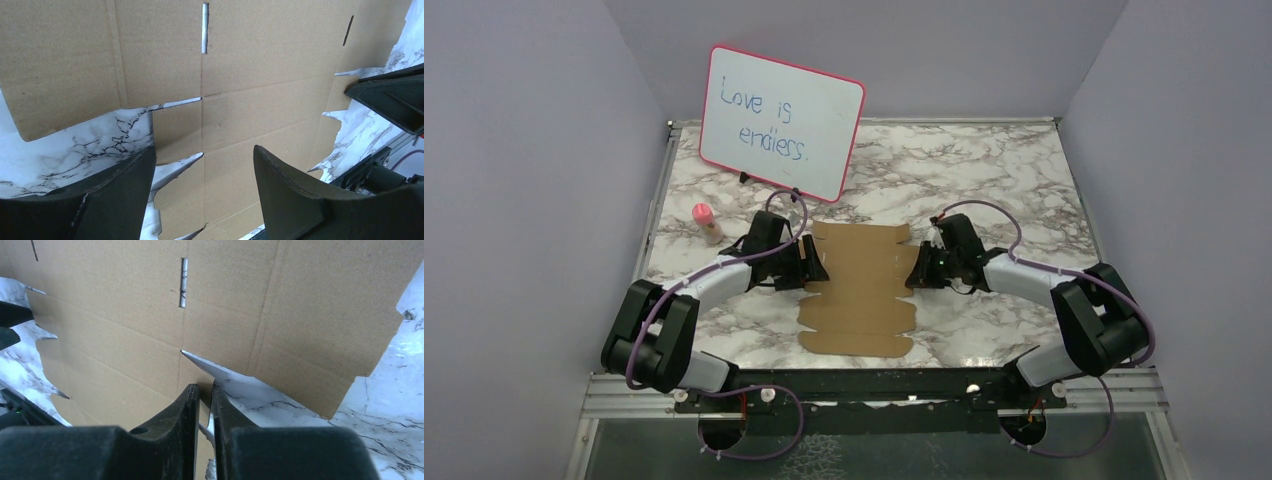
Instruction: Fold the paper box
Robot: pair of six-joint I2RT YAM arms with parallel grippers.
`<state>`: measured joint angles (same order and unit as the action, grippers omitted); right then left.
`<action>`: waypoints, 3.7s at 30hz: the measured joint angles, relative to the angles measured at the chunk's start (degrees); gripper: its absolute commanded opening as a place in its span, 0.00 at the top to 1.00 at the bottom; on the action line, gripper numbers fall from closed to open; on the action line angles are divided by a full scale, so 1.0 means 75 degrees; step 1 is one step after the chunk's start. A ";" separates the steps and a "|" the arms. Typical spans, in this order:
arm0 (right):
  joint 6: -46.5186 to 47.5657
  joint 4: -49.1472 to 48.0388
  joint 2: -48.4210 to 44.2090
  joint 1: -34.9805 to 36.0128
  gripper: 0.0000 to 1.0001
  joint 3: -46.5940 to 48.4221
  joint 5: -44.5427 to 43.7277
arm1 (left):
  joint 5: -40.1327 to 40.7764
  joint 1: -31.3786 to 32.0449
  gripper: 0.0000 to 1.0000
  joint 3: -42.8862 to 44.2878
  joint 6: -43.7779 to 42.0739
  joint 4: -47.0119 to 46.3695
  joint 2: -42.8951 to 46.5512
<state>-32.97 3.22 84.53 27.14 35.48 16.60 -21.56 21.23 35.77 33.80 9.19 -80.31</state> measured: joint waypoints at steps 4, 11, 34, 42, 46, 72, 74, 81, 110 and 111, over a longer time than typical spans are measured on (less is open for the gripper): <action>0.0108 0.0487 0.0000 0.0216 0.86 0.0382 -0.0437 | 0.0023 0.0038 0.27 0.0029 0.0015 -0.0029 -0.0044; 0.0239 0.1093 0.0146 0.0769 0.95 0.1300 -0.1131 | 0.0020 0.0178 0.27 0.0044 0.0134 -0.0233 -0.0125; 0.0201 0.2101 0.1011 0.1183 0.99 0.2460 -0.2556 | 0.0498 0.0297 0.19 0.0143 0.0405 -0.0105 -0.0111; 0.0163 0.1719 0.0799 0.1183 0.92 0.2104 -0.2562 | 0.1215 0.0329 0.19 0.0169 0.0469 0.0108 0.0050; 0.0111 0.1507 0.0758 0.1183 0.92 0.1961 -0.2553 | 0.1236 0.0329 0.24 0.0248 0.0466 0.0073 -0.0064; -0.0032 0.0944 0.0758 0.1189 0.91 0.1690 -0.2460 | 0.0565 0.0358 0.39 0.0641 0.0813 0.0093 0.0283; -0.0055 0.0938 0.0761 0.1189 0.91 0.1690 -0.2457 | 0.0481 0.0388 0.39 0.0766 0.0833 0.0085 0.0286; -0.0073 0.0915 0.0772 0.1189 0.91 0.1690 -0.2451 | 0.0326 0.0542 0.39 0.0935 0.0839 0.0009 0.0128; -0.0087 0.0909 0.0775 0.1189 0.91 0.1690 -0.2428 | 0.0364 -0.0172 0.38 0.0204 0.0490 0.0009 -0.0189; -0.0087 0.0909 0.0775 0.1189 0.91 0.1690 -0.2428 | 0.0321 -0.0172 0.42 0.0198 0.0493 -0.0076 -0.0221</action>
<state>-33.63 10.04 90.35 36.05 48.16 -1.61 -19.16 19.94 37.26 37.50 8.62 -81.97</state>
